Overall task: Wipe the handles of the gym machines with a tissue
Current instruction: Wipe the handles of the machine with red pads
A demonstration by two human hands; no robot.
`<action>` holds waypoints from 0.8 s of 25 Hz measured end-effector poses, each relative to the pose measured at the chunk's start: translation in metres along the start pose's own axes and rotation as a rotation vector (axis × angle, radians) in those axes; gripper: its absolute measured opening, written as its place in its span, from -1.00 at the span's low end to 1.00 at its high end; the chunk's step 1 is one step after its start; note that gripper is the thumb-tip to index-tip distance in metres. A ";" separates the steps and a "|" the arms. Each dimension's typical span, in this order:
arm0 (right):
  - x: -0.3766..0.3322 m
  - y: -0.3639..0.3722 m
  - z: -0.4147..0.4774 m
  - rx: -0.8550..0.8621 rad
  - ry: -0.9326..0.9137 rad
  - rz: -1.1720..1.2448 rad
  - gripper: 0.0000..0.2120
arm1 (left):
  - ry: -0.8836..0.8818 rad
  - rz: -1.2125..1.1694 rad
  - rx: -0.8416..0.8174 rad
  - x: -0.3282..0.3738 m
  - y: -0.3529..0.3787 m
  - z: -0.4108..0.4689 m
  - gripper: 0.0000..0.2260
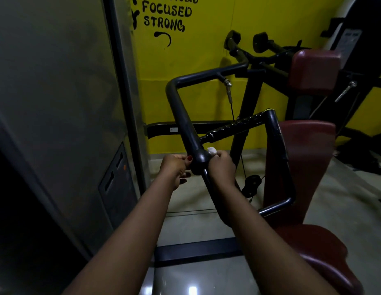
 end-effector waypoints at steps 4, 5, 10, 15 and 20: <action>0.009 -0.023 -0.056 0.058 -0.366 -0.411 -0.84 | 0.034 0.005 -0.002 0.003 0.007 -0.004 -0.87; 0.014 -0.023 -0.064 0.045 -0.481 -0.489 -0.84 | 0.034 0.014 -0.008 0.004 0.009 -0.007 -0.84; 0.023 -0.009 -0.057 -0.060 -0.677 -0.608 -0.69 | 0.051 0.063 -0.084 0.015 0.013 -0.015 -0.63; 0.039 -0.022 -0.073 -0.081 -0.803 -0.776 -0.57 | 0.099 0.150 -0.035 0.014 0.010 -0.010 -0.66; 0.014 -0.020 -0.043 -0.183 0.029 -0.111 -0.78 | 0.082 0.128 -0.037 0.011 0.011 -0.009 -0.56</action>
Point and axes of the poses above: each hand's wrist, its own z-axis towards the middle knuckle, its own y-axis out of the palm, x = y × z, the point moved 2 cm from there along z, towards the middle knuckle, and after that the axes turned 6 degrees about z, right-handed, at the moved point
